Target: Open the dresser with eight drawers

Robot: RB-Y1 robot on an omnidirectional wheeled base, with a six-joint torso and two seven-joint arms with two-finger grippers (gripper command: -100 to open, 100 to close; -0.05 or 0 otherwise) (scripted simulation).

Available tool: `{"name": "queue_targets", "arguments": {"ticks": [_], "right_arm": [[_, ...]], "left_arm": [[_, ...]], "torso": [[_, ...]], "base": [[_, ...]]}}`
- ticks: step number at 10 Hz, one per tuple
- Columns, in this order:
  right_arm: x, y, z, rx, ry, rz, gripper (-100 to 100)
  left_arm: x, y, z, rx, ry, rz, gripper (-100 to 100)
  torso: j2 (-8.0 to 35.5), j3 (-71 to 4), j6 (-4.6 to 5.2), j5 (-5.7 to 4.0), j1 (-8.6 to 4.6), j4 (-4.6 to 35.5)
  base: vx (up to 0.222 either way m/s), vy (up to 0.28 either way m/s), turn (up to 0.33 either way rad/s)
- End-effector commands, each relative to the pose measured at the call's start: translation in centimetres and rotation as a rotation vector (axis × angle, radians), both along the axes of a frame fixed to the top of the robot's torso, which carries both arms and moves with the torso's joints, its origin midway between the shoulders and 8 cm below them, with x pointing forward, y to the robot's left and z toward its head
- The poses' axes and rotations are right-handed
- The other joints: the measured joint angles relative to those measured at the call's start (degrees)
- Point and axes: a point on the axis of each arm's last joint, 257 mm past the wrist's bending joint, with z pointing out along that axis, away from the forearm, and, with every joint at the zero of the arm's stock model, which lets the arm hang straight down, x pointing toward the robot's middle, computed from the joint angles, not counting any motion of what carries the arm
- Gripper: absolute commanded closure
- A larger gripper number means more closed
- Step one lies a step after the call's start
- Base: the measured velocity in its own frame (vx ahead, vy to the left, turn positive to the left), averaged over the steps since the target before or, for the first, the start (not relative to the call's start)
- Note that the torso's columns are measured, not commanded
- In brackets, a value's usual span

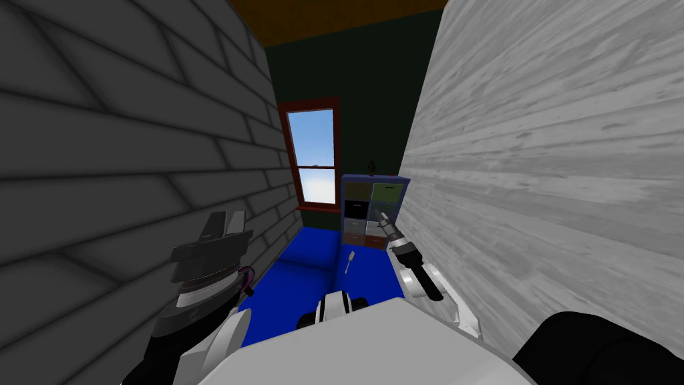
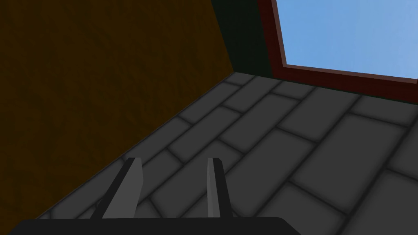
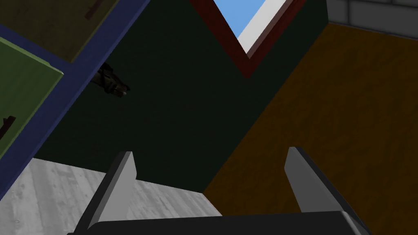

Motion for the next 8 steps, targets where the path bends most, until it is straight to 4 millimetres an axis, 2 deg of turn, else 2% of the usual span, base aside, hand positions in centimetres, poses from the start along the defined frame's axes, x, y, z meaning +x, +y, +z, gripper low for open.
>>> {"name": "queue_targets", "arguments": {"ticks": [1,2,3,4,5,7,8], "right_arm": [[0.8,-1.9,-3.0,-0.129,0.082,-0.069,-100],[1.3,-3.3,-4.7,-0.194,0.13,-0.109,-100],[1.3,-3.2,-4.7,-0.206,0.131,-0.111,-100],[1.7,-4.8,-6.4,-0.281,0.179,-0.155,-100],[1.7,-4.7,-6.4,-0.284,0.179,-0.155,-100],[2.3,-8.1,-9.2,-0.428,0.267,-0.242,-100],[2.3,-8.2,-9.5,-0.445,0.273,-0.246,-100]], "left_arm": [[0.0,0.0,0.0,0.0,0.0,0.0,0],[0.0,0.0,0.0,0.0,0.0,0.0,0],[0.0,0.0,0.0,0.0,0.0,0.0,0],[0.0,0.0,0.0,0.0,0.0,0.0,0],[0.0,0.0,0.0,0.0,0.0,0.0,0],[0.0,0.0,0.0,0.0,0.0,0.0,0],[0.0,0.0,0.0,0.0,0.0,0.0,0]], "torso": [[0.1,0.0,0.04,0.0,-0.03,0.0],[0.0,0.0,0.0,-0.02,-0.05,0.0],[0.0,0.0,-0.01,-0.01,-0.02,0.0],[0.0,0.0,0.03,-0.01,-0.04,0.0],[0.0,0.0,0.0,-0.01,-0.02,0.0],[0.0,0.0,0.0,-0.01,-0.02,0.0],[-0.1,0.0,-0.02,0.0,0.02,0.0]], "base": [[0.022,0.026,0.094],[0.031,0.031,0.186],[0.026,0.02,0.079],[0.027,0.028,0.13],[0.019,0.02,0.057],[0.03,0.029,0.162],[0.033,0.027,0.082]]}}
